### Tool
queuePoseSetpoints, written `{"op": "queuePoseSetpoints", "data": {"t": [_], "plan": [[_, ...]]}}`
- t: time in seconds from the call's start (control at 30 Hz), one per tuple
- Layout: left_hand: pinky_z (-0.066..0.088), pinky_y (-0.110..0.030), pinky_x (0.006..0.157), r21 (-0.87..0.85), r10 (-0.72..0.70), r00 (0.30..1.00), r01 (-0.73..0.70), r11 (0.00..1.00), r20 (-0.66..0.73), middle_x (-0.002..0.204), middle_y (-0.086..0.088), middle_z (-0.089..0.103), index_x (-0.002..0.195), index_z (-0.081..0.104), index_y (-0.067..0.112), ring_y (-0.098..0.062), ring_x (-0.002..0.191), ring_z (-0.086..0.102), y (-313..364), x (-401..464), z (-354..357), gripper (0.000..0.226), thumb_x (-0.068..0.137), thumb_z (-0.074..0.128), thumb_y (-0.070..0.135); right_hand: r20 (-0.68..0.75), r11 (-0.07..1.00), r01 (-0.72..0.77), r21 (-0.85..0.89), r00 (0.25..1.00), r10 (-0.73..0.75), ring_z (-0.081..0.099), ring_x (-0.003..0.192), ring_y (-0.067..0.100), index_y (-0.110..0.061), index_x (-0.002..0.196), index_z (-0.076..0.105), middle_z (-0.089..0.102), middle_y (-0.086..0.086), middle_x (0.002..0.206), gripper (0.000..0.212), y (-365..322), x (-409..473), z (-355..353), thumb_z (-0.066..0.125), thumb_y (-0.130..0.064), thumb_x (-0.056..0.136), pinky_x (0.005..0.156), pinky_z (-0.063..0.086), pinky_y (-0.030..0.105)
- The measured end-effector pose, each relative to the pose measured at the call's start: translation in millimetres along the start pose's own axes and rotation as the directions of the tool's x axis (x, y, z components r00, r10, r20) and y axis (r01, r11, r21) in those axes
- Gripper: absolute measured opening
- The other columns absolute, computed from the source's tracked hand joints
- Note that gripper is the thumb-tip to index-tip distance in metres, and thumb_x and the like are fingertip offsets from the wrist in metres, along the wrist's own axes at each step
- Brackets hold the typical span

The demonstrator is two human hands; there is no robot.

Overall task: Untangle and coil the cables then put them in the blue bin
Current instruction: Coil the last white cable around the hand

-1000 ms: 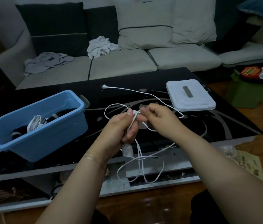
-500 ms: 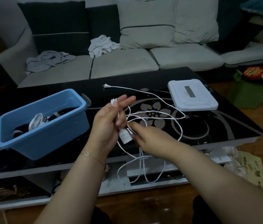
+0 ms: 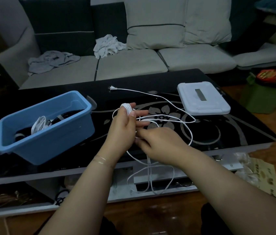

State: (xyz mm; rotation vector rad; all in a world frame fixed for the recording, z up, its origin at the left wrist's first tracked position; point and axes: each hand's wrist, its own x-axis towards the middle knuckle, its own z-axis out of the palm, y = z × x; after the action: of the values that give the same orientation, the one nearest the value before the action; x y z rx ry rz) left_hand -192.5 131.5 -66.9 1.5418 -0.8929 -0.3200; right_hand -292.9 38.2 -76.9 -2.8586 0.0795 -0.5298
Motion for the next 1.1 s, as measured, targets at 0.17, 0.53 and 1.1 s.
{"op": "queuePoseSetpoints", "data": {"t": [0.17, 0.53, 1.1], "plan": [[0.048, -0.024, 0.085, 0.453, 0.064, 0.995, -0.095, 0.887, 0.082, 0.113, 0.010, 0.069, 0.123, 0.050, 0.014, -0.007, 0.101, 0.063, -3, -1, -4, 0.025, 0.103, 0.036, 0.023, -0.041, 0.999, -0.030, 0.043, 0.999, 0.032, 0.059, 0.074, 0.023, -0.029, 0.072, 0.046, 0.063, -0.002, 0.077, 0.019, 2, -1, -15, 0.048, -0.037, 0.090, 0.056, 0.031, 0.031], [0.041, -0.020, 0.059, 0.212, -0.047, 0.946, -0.024, 0.977, 0.321, 0.064, 0.013, 0.059, 0.086, 0.062, 0.023, -0.001, 0.059, 0.051, 9, -5, -1, 0.033, 0.083, 0.056, 0.055, -0.118, 0.970, -0.080, 0.231, 0.987, 0.110, 0.040, 0.080, 0.009, -0.018, 0.077, 0.049, 0.046, -0.010, 0.077, 0.017, 21, 1, -35, 0.058, -0.022, 0.090, 0.068, 0.034, 0.029], [0.028, -0.015, 0.042, -0.169, 0.000, 0.926, 0.069, 0.983, 0.377, 0.053, 0.007, 0.038, 0.102, 0.067, 0.010, -0.006, 0.043, 0.028, 18, -13, -1, 0.029, 0.097, 0.046, 0.029, -0.064, 0.826, -0.214, 0.522, 0.956, 0.288, 0.044, 0.061, 0.005, -0.028, 0.072, 0.041, 0.049, -0.007, 0.066, 0.033, 42, 7, -25, 0.032, -0.046, 0.098, 0.062, 0.037, 0.028]]}}
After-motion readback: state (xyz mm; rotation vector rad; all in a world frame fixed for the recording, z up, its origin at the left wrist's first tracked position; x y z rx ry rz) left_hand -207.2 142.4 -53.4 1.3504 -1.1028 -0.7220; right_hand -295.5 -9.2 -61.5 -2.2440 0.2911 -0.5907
